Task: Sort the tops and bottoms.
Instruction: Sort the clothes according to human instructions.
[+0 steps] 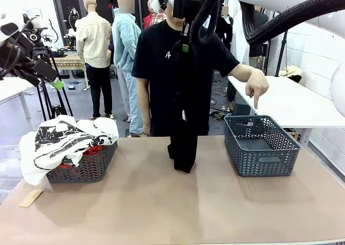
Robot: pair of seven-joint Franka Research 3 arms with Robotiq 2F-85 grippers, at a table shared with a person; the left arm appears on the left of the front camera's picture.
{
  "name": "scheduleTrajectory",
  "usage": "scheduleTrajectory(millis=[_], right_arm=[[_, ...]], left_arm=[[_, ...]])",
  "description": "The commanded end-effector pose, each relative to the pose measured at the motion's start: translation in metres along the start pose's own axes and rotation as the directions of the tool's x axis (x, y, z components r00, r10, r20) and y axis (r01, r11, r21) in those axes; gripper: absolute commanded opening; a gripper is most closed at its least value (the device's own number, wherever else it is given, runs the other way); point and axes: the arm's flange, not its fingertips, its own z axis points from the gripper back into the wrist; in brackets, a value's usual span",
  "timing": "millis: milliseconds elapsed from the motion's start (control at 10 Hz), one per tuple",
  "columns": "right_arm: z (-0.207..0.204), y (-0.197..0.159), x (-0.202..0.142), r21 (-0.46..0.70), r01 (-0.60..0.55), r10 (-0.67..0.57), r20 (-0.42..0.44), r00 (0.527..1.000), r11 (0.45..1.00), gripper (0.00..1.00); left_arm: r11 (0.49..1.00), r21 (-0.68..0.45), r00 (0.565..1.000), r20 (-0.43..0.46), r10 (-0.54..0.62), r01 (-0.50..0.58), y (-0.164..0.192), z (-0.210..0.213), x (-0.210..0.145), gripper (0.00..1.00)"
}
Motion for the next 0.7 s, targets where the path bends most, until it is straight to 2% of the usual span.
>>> scheduleTrajectory(millis=[0, 200, 400, 600], right_arm=[[0.028, -0.007, -0.012, -0.042, 0.020, -0.020, -0.005, 1.000, 0.999, 0.00], [0.084, -0.028, -0.046, -0.050, 0.100, -0.099, 0.016, 0.995, 0.994, 0.00], [0.130, -0.041, -0.079, -0.120, 0.185, -0.181, 0.049, 0.982, 0.975, 0.00], [0.165, -0.054, -0.125, -0.201, 0.304, -0.301, 0.050, 0.952, 0.931, 0.00]], left_arm=[[1.000, 0.013, 1.000, 0.008, 0.003, -0.003, 0.000, 0.000, -0.001, 1.00], [1.000, 0.013, 1.000, 0.008, 0.003, -0.003, 0.000, 0.000, -0.001, 1.00], [1.000, 0.013, 1.000, 0.008, 0.003, -0.003, 0.000, 0.000, -0.001, 1.00], [1.000, 0.013, 1.000, 0.008, 0.003, -0.003, 0.000, 0.000, -0.001, 1.00]])
